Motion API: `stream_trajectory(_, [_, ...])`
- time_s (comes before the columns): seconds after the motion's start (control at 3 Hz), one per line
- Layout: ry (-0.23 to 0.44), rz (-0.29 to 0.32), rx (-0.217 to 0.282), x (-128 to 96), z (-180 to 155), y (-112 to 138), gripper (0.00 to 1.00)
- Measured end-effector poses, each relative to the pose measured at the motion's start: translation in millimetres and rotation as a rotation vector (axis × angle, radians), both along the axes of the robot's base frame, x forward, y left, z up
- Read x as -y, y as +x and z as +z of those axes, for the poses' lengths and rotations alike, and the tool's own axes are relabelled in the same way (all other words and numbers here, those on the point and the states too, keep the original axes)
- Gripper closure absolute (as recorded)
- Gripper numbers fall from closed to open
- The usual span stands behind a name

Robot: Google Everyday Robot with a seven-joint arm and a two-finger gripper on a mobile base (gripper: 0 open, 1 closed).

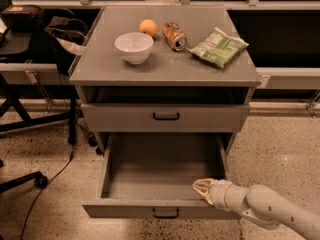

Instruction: Open middle drawer

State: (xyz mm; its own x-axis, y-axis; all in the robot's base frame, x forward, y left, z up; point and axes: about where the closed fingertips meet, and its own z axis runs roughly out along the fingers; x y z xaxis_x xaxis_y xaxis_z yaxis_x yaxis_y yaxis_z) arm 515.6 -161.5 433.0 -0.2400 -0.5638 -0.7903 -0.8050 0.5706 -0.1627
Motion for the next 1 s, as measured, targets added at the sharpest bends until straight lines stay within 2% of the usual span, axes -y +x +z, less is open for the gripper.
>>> stream_trajectory(0.67, [0.012,0.02,0.026,-3.3,2.5,-4.8,0.11])
stream_trajectory(1.0, [0.024,0.024,0.029,-4.1,3.5,-10.9,0.0])
